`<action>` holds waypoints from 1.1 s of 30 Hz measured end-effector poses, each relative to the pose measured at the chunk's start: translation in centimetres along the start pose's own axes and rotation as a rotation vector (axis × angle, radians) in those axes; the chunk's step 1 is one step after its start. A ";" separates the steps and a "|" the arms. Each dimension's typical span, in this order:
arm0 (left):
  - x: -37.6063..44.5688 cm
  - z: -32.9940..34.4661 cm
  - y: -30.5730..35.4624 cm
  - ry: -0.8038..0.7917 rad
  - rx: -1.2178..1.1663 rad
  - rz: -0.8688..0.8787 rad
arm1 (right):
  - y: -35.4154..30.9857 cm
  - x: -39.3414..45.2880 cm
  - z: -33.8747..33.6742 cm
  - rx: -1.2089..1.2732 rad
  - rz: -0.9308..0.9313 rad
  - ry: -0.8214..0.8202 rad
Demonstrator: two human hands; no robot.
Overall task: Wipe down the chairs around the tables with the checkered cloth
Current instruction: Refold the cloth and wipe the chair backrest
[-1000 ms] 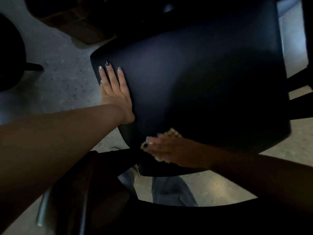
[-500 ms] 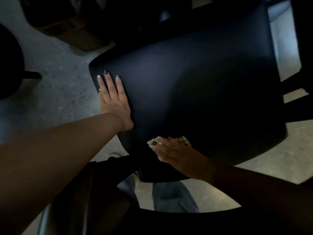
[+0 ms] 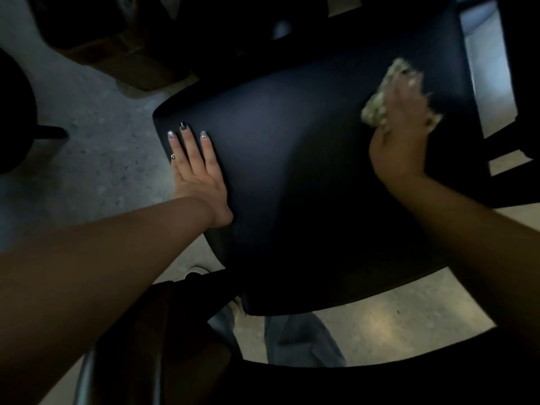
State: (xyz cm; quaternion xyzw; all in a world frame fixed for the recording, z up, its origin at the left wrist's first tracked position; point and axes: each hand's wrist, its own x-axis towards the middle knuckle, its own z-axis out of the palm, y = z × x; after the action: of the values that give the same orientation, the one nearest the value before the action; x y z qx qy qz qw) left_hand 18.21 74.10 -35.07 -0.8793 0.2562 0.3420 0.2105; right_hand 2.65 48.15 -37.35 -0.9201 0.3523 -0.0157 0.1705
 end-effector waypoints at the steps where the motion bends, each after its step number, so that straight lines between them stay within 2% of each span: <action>1: 0.0 0.1 0.0 0.007 0.002 0.005 | -0.8 -1.7 0.7 -0.014 -0.089 -0.051; 7: 0.2 0.2 0.1 0.012 0.004 -0.022 | -2.9 -12.9 3.4 -0.212 -0.758 -0.378; 11: 0.3 0.2 0.1 0.013 0.001 -0.023 | -3.0 -13.1 2.5 -0.226 -0.926 -0.514; 12: 0.3 0.2 0.1 0.012 0.000 -0.021 | -3.0 -12.1 2.3 -0.186 -0.902 -0.569; 14: 0.2 0.2 0.2 0.010 0.000 -0.015 | -2.4 -9.0 1.4 -0.093 -0.627 -0.569; 16: 0.3 0.3 0.1 0.015 0.002 -0.019 | -1.1 -4.1 -0.1 -0.001 -0.284 -0.289; 18: 0.3 0.3 0.0 0.014 -0.006 -0.026 | 0.9 0.6 -1.6 0.062 -0.025 -0.022; 22: 0.3 0.5 0.1 0.023 -0.026 -0.010 | 0.2 4.9 -0.3 0.035 0.348 0.113; 24: 0.4 0.4 0.0 0.015 -0.032 -0.005 | -3.6 4.2 1.8 -0.093 0.338 0.106; 26: 0.3 0.2 0.0 0.002 -0.038 0.001 | -7.9 1.5 3.8 -0.031 0.167 0.062; 28: 0.2 0.0 -0.2 -0.003 -0.044 0.002 | -11.8 -2.4 5.1 0.062 -0.026 -0.058; 31: 0.3 -0.1 -0.3 -0.008 -0.039 0.013 | -14.3 -5.9 4.8 0.184 -0.335 -0.199; 33: 0.2 -0.1 -0.5 -0.018 -0.047 0.020 | -13.0 -4.5 3.5 0.179 -0.429 -0.109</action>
State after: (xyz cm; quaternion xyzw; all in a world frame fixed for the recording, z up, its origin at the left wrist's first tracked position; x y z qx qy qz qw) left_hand 18.68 74.36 -35.09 -0.8783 0.2548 0.3579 0.1887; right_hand 8.19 61.16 -36.01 -0.9546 0.1364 -0.0328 0.2628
